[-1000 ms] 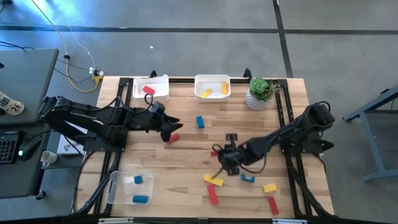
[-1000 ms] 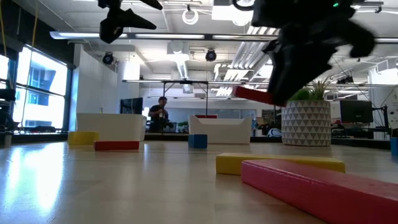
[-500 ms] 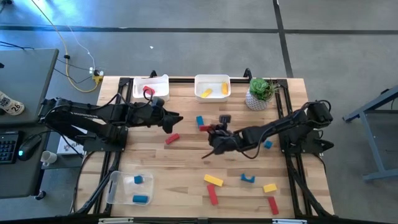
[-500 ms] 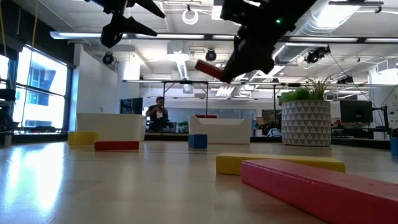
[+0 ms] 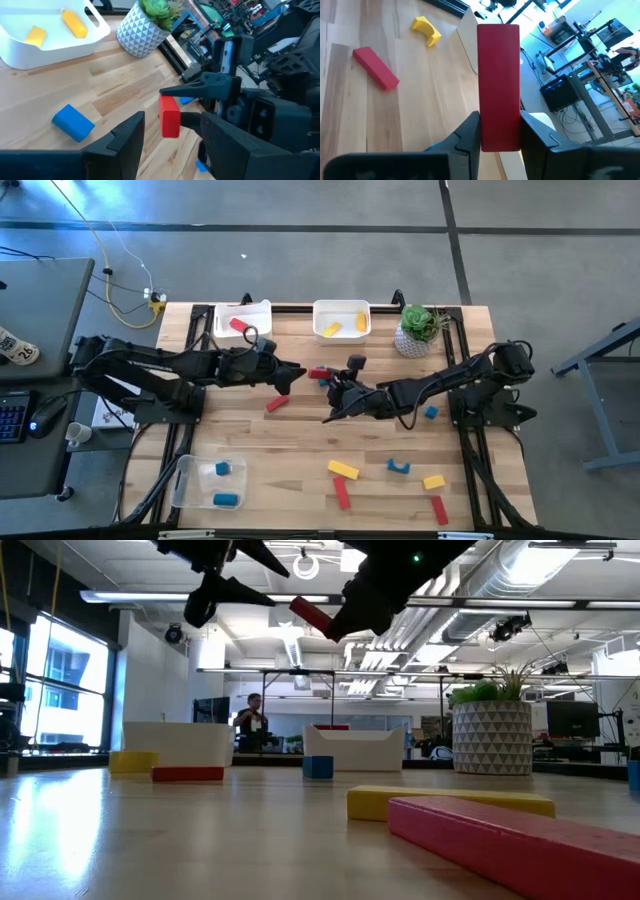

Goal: Sort & place blocks by color
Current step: Put the red block into the left white bin

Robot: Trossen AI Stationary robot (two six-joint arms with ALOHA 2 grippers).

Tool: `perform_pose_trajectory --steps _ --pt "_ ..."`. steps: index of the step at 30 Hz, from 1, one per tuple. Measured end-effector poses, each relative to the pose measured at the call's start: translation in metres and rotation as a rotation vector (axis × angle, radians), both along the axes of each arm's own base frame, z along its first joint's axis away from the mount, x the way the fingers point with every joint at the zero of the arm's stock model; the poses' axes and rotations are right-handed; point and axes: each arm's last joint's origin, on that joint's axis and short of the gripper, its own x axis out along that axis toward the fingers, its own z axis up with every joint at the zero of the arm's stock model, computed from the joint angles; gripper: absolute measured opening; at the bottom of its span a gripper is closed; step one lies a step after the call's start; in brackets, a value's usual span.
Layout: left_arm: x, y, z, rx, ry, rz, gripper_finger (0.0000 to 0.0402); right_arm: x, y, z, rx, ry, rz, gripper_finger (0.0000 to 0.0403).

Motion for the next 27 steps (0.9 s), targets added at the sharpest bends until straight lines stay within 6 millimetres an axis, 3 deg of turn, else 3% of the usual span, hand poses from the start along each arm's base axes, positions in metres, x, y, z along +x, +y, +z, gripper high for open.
perform_pose_trajectory --steps 21,27 --pt "0.031 0.01 -0.025 0.022 0.008 -0.035 0.0183 0.0 -0.001 0.0 0.016 -0.024 -0.029 0.0079" --pt "0.034 0.011 -0.03 0.031 0.027 -0.04 0.0155 0.001 -0.005 0.0 0.04 -0.041 -0.045 0.0079"
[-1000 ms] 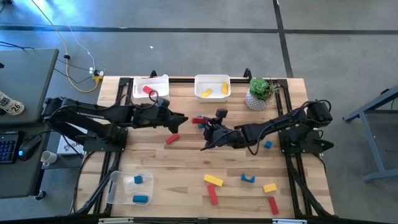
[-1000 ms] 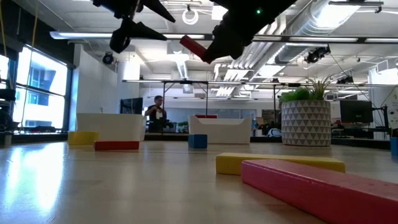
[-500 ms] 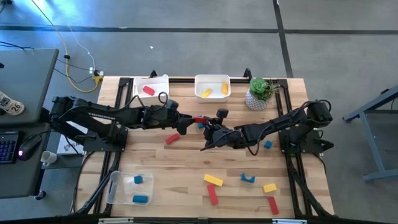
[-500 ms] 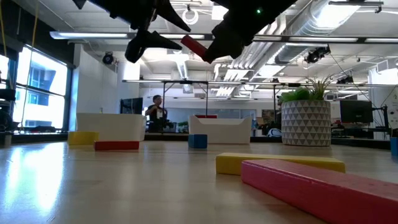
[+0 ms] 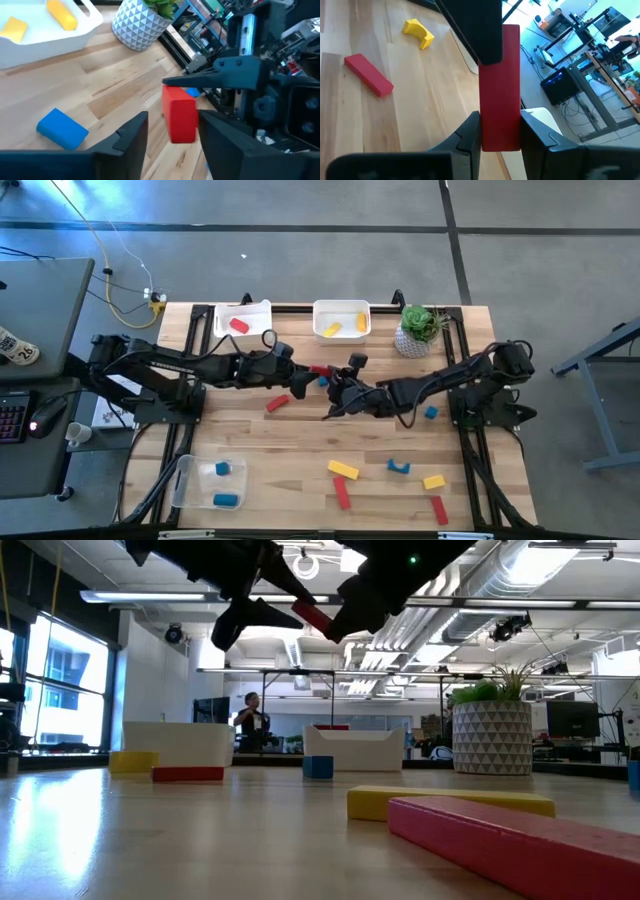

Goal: Sort & place blocks by color
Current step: Put the red block into the left white bin

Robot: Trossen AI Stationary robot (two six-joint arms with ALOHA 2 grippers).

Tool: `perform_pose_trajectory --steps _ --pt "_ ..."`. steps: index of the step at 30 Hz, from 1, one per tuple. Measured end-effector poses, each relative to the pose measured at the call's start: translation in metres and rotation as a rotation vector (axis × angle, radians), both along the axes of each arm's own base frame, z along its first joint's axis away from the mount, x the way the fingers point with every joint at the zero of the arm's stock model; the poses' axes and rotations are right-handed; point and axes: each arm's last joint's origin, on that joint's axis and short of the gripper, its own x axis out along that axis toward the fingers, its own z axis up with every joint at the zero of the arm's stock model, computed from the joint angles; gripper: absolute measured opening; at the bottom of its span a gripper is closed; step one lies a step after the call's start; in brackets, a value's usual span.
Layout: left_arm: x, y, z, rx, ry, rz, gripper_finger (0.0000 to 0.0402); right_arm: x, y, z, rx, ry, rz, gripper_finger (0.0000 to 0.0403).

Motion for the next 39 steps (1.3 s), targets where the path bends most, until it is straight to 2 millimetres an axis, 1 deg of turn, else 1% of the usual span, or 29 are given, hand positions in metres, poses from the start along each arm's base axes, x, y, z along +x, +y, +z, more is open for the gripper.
perform_pose_trajectory --steps 9,13,17,21,26,32,36,39 --pt "0.001 0.001 0.0 0.121 0.039 -0.025 0.0065 0.0 0.0 0.0 0.009 0.002 0.013 0.008" --pt "0.001 0.001 0.001 0.139 0.036 -0.023 0.0037 0.0 0.0 0.0 -0.002 0.003 0.001 0.008" --pt "0.001 0.001 0.002 0.162 0.04 -0.033 0.0039 0.0 0.0 0.0 -0.003 0.002 0.0 0.0084" --pt "0.001 0.001 0.001 0.192 0.059 -0.047 0.0046 0.0 0.0 0.0 0.008 0.002 0.011 0.0103" --pt "0.001 0.001 0.001 0.222 0.073 -0.055 0.0045 0.0 0.001 0.0 0.055 -0.02 0.021 0.0142" --pt "0.0 0.003 0.001 0.251 0.095 -0.047 0.0045 0.001 -0.001 0.0 0.11 -0.056 0.011 0.0199" --pt "-0.002 0.009 -0.001 0.271 0.131 -0.031 0.0044 0.001 -0.003 0.0 0.078 -0.059 -0.029 0.0229" --pt "-0.006 0.015 -0.004 0.273 0.183 -0.013 0.0044 -0.001 -0.005 0.001 0.029 -0.07 -0.1 0.0238"
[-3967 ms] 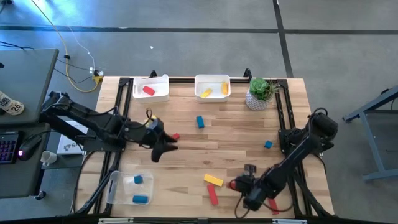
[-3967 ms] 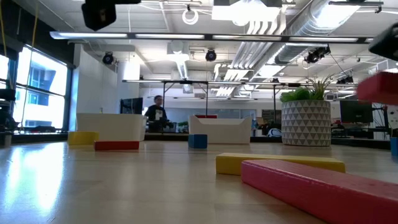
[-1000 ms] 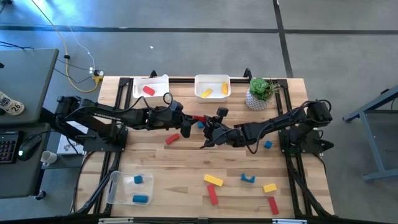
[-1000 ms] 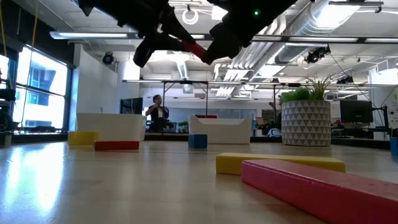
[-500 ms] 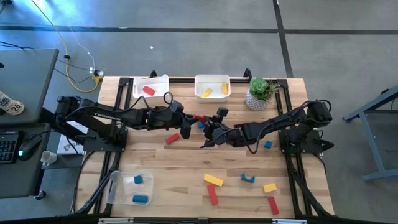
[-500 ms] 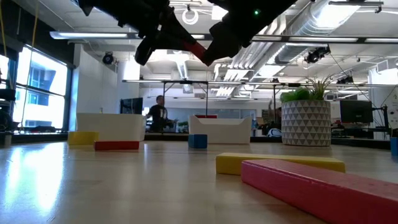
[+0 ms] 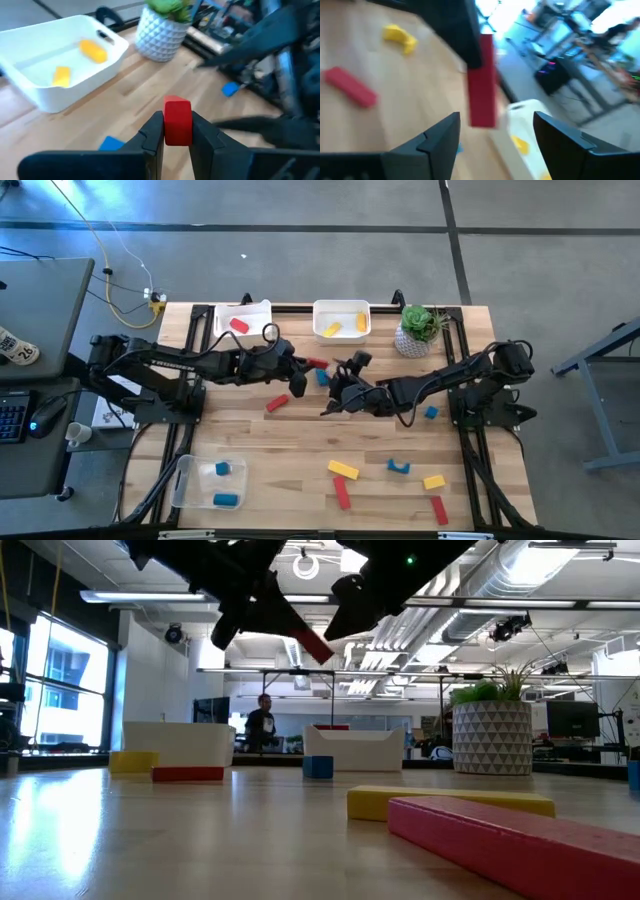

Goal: Sort & place blocks by color
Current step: Put the red block into the left white bin

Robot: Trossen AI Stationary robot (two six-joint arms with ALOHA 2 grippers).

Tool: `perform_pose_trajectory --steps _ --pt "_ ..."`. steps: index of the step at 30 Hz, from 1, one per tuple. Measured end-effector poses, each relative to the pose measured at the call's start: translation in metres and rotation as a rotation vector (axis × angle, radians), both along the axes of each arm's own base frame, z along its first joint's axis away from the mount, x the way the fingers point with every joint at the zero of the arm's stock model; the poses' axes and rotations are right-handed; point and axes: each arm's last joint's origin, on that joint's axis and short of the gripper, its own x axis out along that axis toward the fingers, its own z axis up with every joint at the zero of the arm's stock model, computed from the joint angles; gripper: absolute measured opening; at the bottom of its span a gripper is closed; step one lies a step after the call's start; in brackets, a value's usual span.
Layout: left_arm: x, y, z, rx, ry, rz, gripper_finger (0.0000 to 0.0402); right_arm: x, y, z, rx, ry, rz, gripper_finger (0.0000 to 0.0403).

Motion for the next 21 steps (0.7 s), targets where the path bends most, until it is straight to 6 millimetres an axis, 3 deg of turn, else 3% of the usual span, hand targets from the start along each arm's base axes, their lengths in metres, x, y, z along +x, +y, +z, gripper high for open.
perform_pose_trajectory --steps 12,21 --pt "-0.038 0.035 0.004 0.162 0.252 0.29 0.0044 -0.001 -0.001 -0.001 0.044 -0.051 -0.048 0.0238" --pt "-0.072 0.073 -0.007 0.105 0.461 0.45 0.0044 -0.001 0.001 -0.002 0.094 -0.046 -0.003 0.0238"
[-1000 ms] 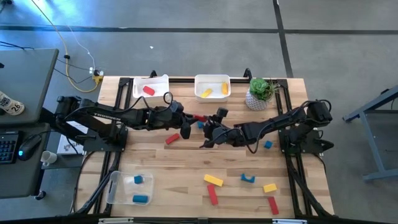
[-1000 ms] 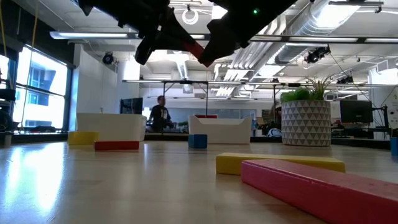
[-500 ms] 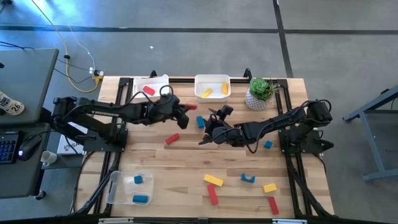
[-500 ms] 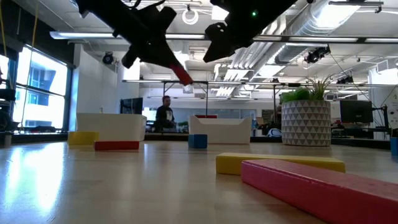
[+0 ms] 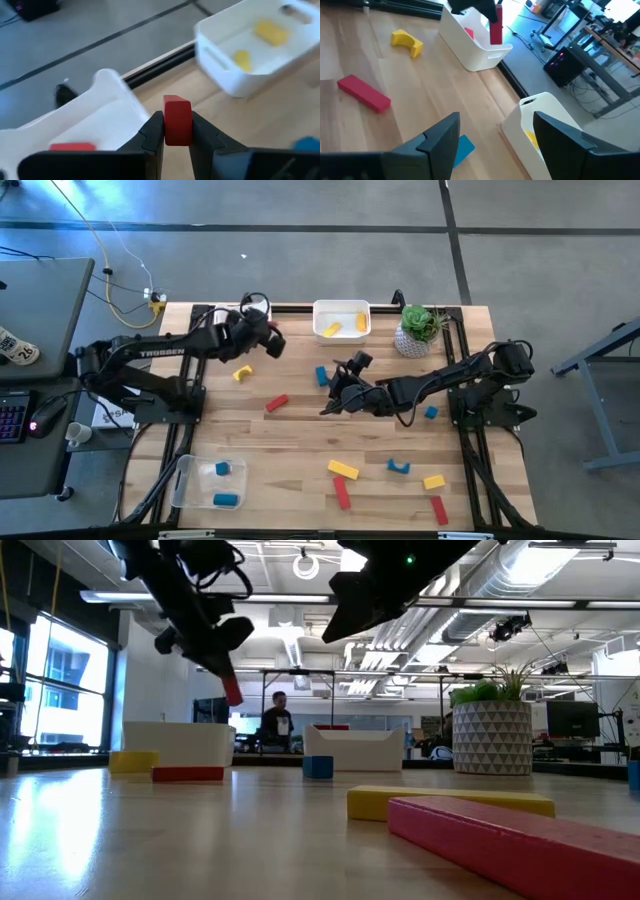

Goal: Sort & place blocks by color
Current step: Put the red block into the left white bin

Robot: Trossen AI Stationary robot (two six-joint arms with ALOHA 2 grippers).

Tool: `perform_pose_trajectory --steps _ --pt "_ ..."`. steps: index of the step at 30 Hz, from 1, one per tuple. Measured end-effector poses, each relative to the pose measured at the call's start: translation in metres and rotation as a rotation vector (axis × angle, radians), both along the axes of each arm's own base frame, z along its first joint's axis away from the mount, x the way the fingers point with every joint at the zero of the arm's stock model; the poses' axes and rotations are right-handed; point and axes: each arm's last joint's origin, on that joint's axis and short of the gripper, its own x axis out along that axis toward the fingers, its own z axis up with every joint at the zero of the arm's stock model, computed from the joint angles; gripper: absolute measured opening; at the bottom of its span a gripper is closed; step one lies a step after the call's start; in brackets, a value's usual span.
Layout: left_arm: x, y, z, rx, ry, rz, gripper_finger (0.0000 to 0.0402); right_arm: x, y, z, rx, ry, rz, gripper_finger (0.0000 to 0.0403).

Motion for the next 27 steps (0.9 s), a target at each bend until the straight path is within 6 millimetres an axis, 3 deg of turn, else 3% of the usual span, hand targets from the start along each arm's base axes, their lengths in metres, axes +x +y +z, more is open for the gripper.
perform_pose_trajectory --steps 12,27 --pt "-0.025 0.028 -0.004 -0.056 0.041 0.123 0.0044 0.001 0.001 -0.001 0.033 0.001 0.037 0.0238" --pt "-0.047 0.05 -0.007 -0.137 0.026 0.192 0.005 -0.009 0.002 -0.015 0.24 0.053 0.0 0.0238"
